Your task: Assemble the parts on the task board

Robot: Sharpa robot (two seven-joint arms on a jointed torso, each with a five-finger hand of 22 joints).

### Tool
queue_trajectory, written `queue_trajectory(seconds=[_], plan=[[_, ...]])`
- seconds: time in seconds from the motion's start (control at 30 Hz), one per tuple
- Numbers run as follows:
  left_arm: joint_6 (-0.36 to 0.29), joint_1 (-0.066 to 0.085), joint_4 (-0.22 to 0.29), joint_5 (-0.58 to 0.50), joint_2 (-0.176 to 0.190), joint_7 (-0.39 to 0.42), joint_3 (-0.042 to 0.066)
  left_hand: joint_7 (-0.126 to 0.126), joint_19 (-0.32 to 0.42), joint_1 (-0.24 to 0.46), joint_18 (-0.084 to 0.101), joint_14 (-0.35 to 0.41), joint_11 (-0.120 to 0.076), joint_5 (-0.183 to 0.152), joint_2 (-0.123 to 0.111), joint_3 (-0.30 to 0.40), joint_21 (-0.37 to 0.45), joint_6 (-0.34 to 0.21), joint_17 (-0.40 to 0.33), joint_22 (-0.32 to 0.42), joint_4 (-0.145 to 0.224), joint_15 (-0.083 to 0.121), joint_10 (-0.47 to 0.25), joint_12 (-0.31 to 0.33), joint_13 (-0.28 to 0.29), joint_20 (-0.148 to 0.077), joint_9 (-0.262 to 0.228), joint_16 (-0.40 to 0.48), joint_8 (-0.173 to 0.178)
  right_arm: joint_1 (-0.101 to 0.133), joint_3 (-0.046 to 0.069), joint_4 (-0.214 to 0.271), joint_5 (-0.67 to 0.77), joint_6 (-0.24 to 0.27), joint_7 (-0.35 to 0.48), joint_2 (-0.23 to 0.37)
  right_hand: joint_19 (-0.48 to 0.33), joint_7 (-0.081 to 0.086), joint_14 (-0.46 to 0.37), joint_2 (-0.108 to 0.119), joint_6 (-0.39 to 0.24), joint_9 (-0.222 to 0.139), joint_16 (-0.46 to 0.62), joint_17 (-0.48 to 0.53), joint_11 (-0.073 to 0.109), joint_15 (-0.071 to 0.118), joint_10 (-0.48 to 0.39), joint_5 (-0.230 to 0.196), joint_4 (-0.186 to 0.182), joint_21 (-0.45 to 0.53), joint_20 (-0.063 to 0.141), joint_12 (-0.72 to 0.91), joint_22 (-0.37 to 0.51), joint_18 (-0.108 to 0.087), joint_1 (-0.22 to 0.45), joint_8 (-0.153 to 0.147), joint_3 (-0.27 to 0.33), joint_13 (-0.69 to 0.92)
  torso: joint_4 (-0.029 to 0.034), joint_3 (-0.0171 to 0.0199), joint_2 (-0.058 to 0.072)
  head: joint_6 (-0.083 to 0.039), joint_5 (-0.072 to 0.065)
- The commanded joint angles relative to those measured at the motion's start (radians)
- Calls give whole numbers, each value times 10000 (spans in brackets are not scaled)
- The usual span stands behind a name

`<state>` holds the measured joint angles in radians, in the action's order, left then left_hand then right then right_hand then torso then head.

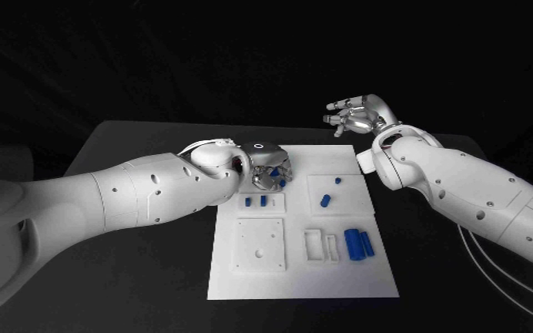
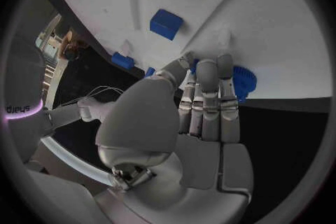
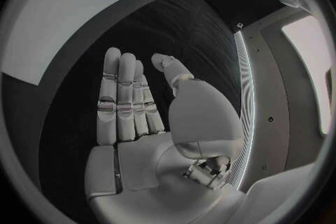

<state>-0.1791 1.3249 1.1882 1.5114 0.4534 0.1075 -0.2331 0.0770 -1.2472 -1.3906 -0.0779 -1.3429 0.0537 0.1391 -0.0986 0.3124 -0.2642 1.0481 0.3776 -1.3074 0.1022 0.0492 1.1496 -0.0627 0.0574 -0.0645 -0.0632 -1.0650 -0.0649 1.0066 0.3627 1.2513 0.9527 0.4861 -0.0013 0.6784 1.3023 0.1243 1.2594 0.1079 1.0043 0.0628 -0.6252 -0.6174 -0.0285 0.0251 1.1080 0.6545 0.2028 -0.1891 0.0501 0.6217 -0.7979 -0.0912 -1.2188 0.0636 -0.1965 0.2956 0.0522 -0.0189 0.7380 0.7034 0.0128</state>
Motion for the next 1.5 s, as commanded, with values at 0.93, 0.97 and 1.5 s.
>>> queue_trajectory(seconds=[0.93, 0.97, 1.5], plan=[[196, -82, -62, -233, -11, 31, 2, 163, -130, -291, -110, -323, -124, -20, 835, -387, -154, 1360, 10, -200, -111, -29, 1198, 32, 15, 31, -37, -255, 19, -4, 2, 2, 19, -65, 119, -8, -71, 48, -45, -55, -14, 3, 35, 27, -20, 9, -39, 41, 35, -26, -32, -42, -10, 103, 103, -14, -38, -47, -1, -1, 1, 35, -7], [138, -85, -54, -272, 3, 44, 2, 164, -132, -289, -111, -327, -122, -16, 836, -387, -156, 1359, 11, -200, -110, -31, 1196, 33, 15, 32, -37, -256, 19, -4, 2, 1, 19, -64, 120, -8, -71, 48, -45, -55, -14, 3, 35, 27, -20, 9, -39, 41, 35, -26, -32, -42, -10, 103, 103, -14, -38, -47, -1, -1, 1, 35, -7], [-734, -106, 336, -1079, 462, 88, 227, 186, -210, -197, -174, -395, -79, 128, 771, -240, -354, 1322, 27, -211, -21, -40, 1158, 39, 12, 32, -31, -288, 20, -4, 2, 0, 20, -55, 117, 7, -71, 48, -45, -55, -14, 3, 35, 27, -20, 9, -39, 41, 35, -26, -32, -42, -10, 103, 103, -14, -38, -47, 28, -10, -4, -53, 24]])
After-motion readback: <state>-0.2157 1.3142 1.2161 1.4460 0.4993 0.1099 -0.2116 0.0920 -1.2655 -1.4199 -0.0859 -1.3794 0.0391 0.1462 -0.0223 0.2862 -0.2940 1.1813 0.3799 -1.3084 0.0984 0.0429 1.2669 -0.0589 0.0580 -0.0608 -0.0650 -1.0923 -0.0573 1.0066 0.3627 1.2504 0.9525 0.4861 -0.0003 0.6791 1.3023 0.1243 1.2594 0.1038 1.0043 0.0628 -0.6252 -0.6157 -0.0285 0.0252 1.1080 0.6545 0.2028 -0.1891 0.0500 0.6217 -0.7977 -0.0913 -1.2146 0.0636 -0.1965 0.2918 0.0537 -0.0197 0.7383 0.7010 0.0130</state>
